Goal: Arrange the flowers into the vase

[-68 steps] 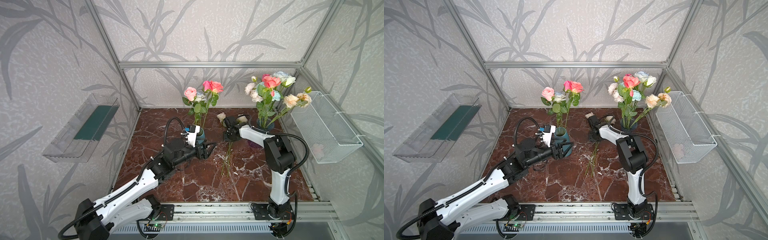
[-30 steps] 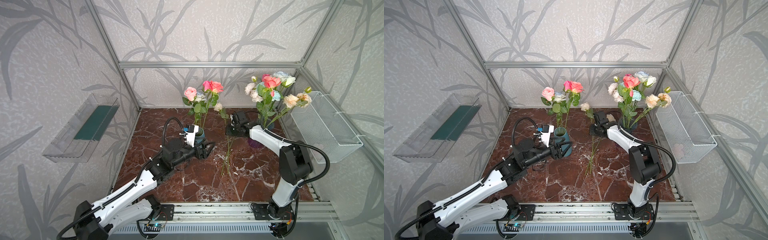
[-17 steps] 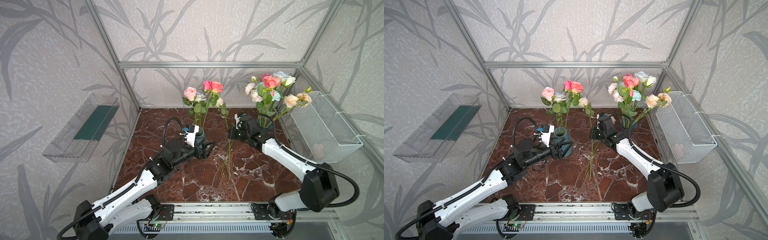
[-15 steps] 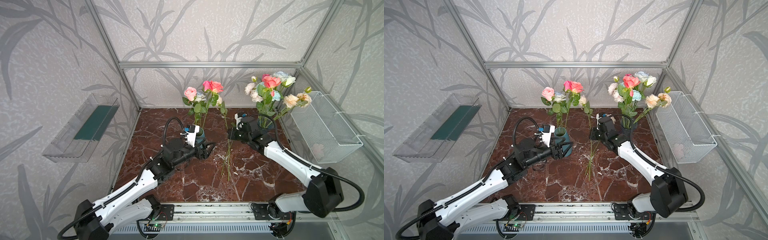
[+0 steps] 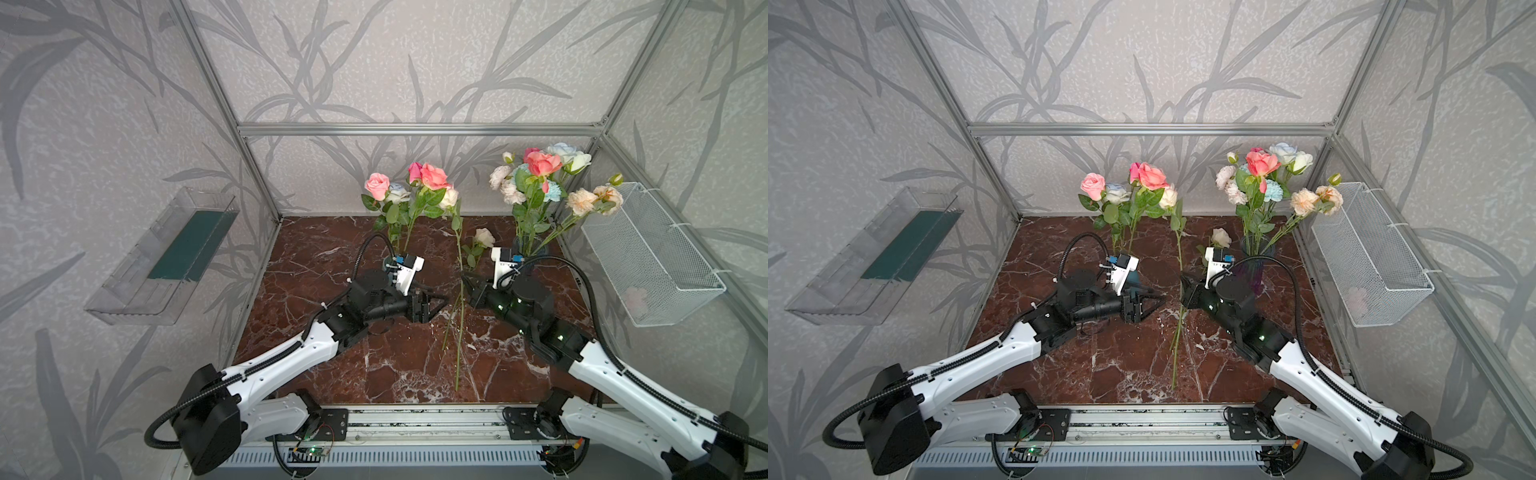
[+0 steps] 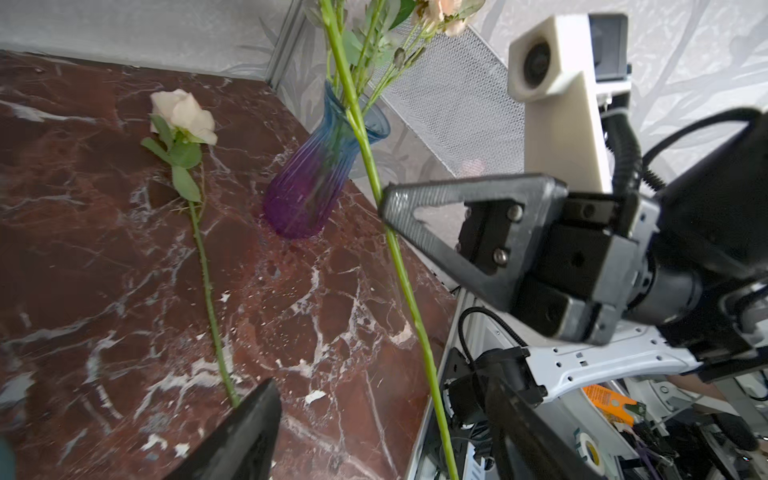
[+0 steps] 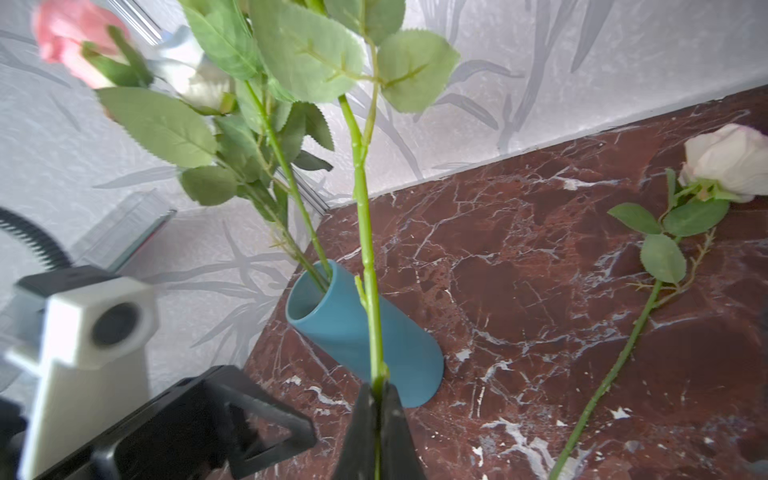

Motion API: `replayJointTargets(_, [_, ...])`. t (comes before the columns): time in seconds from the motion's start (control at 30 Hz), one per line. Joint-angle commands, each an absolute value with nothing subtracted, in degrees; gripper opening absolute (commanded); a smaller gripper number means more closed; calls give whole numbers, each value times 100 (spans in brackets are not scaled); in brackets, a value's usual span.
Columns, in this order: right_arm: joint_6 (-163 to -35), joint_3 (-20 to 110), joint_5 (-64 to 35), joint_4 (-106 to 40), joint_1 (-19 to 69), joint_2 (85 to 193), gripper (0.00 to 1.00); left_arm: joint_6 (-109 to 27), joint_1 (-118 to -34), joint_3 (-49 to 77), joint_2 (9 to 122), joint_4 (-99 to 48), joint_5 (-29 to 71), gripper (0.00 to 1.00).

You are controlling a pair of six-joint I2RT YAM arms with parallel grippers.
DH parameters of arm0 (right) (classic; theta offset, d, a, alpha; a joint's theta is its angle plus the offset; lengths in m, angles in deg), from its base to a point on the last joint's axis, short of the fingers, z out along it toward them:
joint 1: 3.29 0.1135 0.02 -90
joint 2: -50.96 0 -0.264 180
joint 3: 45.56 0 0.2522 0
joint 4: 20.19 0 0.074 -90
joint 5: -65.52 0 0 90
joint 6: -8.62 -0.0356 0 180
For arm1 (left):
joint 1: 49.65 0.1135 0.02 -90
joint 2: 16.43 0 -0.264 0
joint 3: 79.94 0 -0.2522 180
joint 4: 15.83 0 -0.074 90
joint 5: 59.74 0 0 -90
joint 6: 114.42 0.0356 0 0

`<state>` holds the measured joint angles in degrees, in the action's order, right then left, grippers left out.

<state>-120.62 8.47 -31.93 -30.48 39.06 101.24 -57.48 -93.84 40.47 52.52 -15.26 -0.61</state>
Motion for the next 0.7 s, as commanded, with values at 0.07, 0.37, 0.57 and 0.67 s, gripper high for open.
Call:
replayJointTargets(0.07, [-12471, 402, -4035, -2423, 4371, 9747, 0, -5949, -9576, 3949, 5465, -794, -740, 77])
replayJointTargets(0.37, [-12763, 68, -4615, -2114, 4505, 9727, 0, -6028, -9711, 3815, 6064, -656, -692, 73])
replayJointTargets(0.57, [-12976, -45, -4829, -1961, 4535, 9817, 0, -6212, -9741, 3717, 6468, -409, -696, 64])
replayJointTargets(0.67, [-12955, -86, -4987, -2041, 4566, 9851, 0, -6284, -9737, 3675, 6622, -393, -615, 47])
